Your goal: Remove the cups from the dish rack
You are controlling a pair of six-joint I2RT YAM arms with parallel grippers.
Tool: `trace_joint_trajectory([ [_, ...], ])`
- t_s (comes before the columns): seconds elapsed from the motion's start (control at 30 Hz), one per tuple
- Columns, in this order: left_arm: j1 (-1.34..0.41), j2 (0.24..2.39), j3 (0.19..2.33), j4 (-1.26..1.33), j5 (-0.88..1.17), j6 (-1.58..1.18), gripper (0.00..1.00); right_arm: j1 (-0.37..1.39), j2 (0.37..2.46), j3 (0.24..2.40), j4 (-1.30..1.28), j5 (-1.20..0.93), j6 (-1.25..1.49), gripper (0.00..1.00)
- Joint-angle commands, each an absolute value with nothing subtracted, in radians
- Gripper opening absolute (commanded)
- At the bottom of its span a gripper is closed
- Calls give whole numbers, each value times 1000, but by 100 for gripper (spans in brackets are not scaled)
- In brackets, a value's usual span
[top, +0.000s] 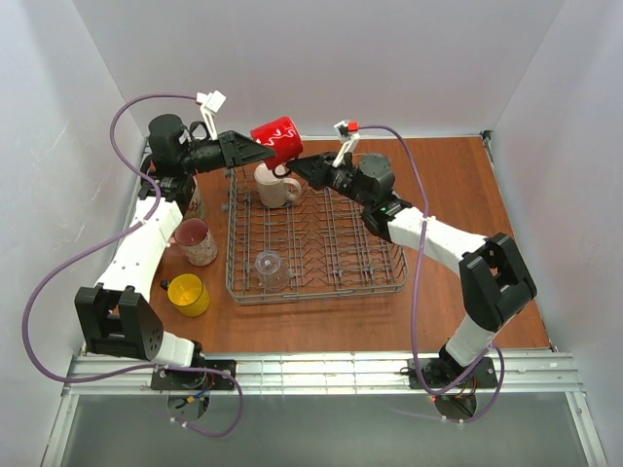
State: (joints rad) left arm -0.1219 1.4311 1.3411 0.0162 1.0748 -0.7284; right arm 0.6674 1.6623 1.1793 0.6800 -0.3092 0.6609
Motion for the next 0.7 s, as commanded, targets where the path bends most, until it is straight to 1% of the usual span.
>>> trace_joint_trajectory([
  [0.0, -117, 1390, 1335, -116, 1002, -669, 0, 689, 1660, 1212, 816, -331, 603, 1],
  [0.03, -117, 1387, 1359, -164, 974, -617, 0, 689, 1663, 1207, 815, -333, 603, 1],
  [0.07, -117, 1382, 1376, -261, 904, -523, 0, 690, 1666, 1204, 815, -331, 603, 1],
  [0.13, -117, 1370, 1411, -346, 827, -419, 0, 698, 1669, 1189, 816, -325, 603, 1],
  [0.17, -117, 1367, 1417, -406, 755, -337, 0, 703, 1672, 1186, 816, -321, 603, 3],
  [0.27, -117, 1335, 1425, -483, 663, -238, 0, 707, 1692, 1183, 816, -328, 620, 14],
  [0.3, -117, 1328, 1425, -501, 651, -188, 0, 709, 1700, 1184, 816, -333, 623, 21],
  [0.37, -117, 1309, 1427, -541, 611, -144, 0, 712, 1718, 1192, 816, -348, 637, 31],
  [0.47, -117, 1289, 1434, -604, 563, -54, 0, 712, 1733, 1200, 816, -365, 640, 40],
  [0.67, -117, 1238, 1474, -765, 396, 182, 0, 713, 1720, 1181, 816, -373, 623, 41],
])
